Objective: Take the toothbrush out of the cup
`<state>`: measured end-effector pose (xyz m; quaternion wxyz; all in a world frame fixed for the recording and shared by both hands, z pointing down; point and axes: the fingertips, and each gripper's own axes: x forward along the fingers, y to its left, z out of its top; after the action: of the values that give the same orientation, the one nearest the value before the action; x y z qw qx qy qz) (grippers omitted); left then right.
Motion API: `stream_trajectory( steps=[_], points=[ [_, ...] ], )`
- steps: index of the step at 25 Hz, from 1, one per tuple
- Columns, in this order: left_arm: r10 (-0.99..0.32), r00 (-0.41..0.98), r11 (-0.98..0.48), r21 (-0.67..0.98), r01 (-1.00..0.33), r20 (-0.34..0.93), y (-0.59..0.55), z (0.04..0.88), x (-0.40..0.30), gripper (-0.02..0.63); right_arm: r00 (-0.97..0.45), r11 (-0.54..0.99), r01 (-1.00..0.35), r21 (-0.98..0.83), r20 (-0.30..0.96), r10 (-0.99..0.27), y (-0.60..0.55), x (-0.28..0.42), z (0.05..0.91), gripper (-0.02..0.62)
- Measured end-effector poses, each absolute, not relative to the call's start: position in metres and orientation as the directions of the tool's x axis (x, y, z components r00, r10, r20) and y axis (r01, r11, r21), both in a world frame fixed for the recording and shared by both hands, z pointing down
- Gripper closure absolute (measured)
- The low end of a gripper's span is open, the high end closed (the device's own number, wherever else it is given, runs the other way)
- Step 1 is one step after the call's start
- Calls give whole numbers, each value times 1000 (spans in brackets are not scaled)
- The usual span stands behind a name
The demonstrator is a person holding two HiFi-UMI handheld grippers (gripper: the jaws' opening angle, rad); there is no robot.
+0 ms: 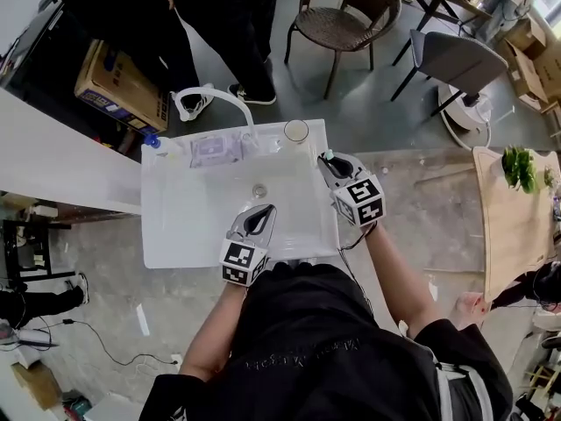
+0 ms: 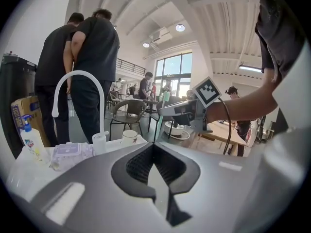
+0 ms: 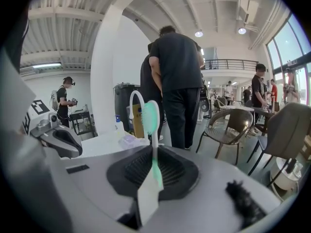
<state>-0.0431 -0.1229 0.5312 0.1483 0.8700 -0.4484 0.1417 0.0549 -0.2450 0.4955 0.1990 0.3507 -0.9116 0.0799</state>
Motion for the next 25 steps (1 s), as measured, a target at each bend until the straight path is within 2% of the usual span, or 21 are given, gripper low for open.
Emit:
stream_trajectory(
  steps=[25],
  points=[
    [-737, 555, -553, 128, -823, 386, -124, 533, -42, 600, -729, 783, -619, -55, 410, -548, -179, 47, 481, 555]
  ],
)
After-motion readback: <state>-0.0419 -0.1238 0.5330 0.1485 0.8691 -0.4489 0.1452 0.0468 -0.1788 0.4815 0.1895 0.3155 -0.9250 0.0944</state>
